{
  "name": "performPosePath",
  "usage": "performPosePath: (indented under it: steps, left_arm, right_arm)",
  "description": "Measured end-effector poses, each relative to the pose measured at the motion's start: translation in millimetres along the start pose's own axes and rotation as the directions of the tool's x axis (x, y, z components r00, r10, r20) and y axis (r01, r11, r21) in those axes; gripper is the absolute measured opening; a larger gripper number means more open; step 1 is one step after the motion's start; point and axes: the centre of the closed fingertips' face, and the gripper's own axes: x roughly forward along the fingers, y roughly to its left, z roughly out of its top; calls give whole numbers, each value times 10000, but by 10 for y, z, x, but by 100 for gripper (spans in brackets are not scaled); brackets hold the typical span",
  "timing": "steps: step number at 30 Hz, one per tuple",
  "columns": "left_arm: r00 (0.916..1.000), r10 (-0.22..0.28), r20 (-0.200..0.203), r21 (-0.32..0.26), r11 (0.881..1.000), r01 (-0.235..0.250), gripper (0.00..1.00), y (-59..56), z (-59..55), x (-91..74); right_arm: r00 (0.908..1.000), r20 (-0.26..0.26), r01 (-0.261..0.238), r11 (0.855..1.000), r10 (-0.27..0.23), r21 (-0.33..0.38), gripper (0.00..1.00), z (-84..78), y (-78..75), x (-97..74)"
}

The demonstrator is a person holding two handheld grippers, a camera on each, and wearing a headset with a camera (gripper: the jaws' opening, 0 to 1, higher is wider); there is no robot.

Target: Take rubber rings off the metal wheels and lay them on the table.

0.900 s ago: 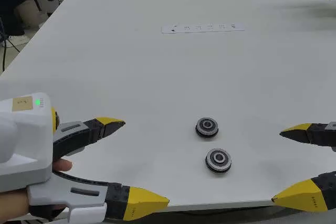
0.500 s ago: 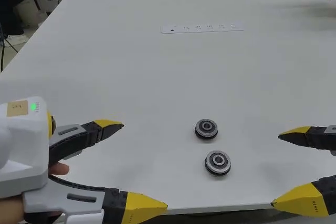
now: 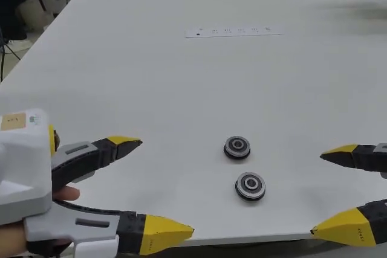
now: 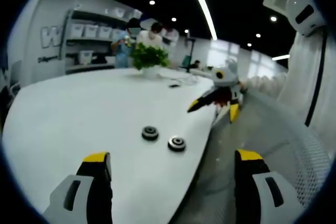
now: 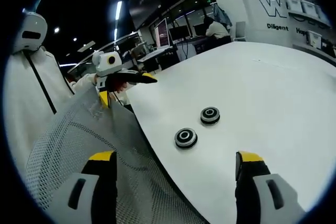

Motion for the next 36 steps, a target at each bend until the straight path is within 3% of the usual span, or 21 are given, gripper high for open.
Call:
performPosePath:
  steps: [14,20,28,36]
  left_arm:
    - [9995,-108,-306,163,9998,113,99,-19,-46,17]
    - [9955,-213,-922,613,9978,271,99,-44,-128,36]
    - [9952,-309,-924,588,9976,365,99,-37,-109,21]
    - [9928,-556,-1064,758,9951,639,100,-44,-33,-27]
  right_arm:
    - [9998,180,-122,9999,120,102,89,27,4,5]
    - [9997,228,-63,10000,62,53,89,38,-24,1]
    - [9999,132,-72,10000,72,-45,89,39,-46,3]
    - [9996,165,-214,9993,219,-308,89,147,-8,-36]
